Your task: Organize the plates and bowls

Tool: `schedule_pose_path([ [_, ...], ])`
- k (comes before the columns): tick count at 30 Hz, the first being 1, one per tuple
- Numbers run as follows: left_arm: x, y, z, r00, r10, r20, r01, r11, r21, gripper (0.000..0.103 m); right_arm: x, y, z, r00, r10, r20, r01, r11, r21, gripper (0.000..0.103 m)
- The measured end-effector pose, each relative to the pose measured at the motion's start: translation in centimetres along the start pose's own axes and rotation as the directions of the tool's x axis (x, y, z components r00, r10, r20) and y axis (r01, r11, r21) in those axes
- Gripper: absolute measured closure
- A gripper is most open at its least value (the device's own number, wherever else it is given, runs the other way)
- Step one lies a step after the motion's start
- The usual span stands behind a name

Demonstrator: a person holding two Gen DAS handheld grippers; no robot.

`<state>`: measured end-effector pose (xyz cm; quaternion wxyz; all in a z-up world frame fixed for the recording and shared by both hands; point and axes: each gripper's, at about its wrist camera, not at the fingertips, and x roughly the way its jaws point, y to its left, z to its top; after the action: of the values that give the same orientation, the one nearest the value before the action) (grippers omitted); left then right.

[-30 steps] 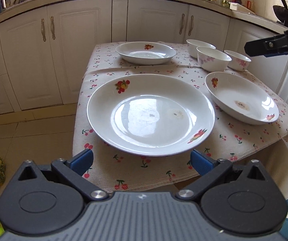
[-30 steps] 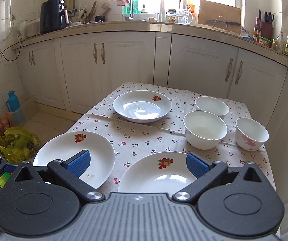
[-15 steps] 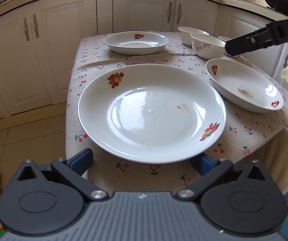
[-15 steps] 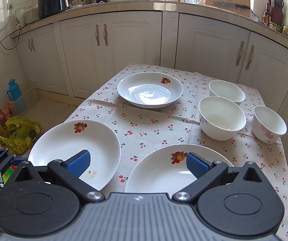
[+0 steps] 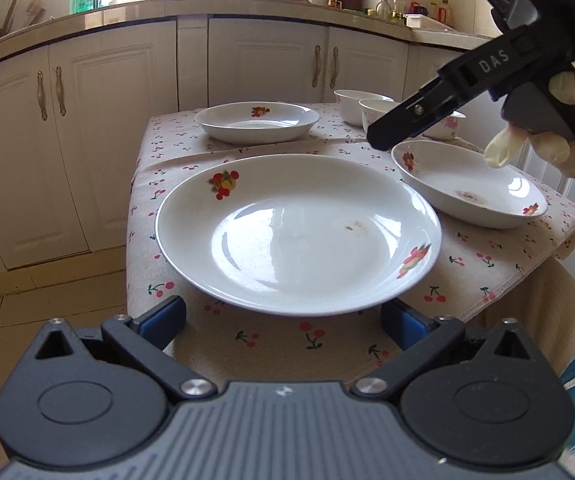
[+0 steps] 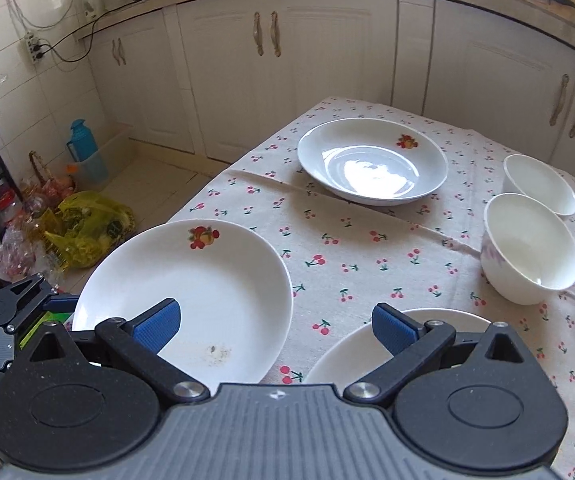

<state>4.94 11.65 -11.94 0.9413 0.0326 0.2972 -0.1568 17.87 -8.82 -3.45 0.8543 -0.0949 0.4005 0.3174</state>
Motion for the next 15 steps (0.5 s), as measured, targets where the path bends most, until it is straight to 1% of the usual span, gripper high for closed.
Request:
schedule_pose_path([
  [4, 0.2, 0.5, 0.5, 0.999, -0.026, -0.020, 0.026, 0.999, 0.020, 0.001, 1.9, -0.1, 0.7, 0.996, 0.070, -0.058, -0.072, 0.997, -0.028, 0.000],
  [11, 0.3, 0.5, 1.1, 0.997, -0.066, -0.035, 0.069, 0.991, 0.116, 0.001, 4.9, -0.6, 2.1, 0.978, 0.163, -0.128, -0.169, 0.985, -0.035, 0.000],
  [13, 0.3, 0.6, 1.3, 0.996, -0.078, -0.040, 0.082, 0.989, 0.127, 0.001, 5.9, -0.6, 2.4, 0.973, 0.179, -0.148, -0.186, 0.982, -0.038, 0.003],
  [15, 0.5, 0.8, 1.4, 0.995, -0.085, -0.050, 0.091, 0.987, 0.133, 0.001, 6.7, -0.7, 2.7, 0.967, 0.195, -0.166, -0.204, 0.979, -0.033, 0.008],
])
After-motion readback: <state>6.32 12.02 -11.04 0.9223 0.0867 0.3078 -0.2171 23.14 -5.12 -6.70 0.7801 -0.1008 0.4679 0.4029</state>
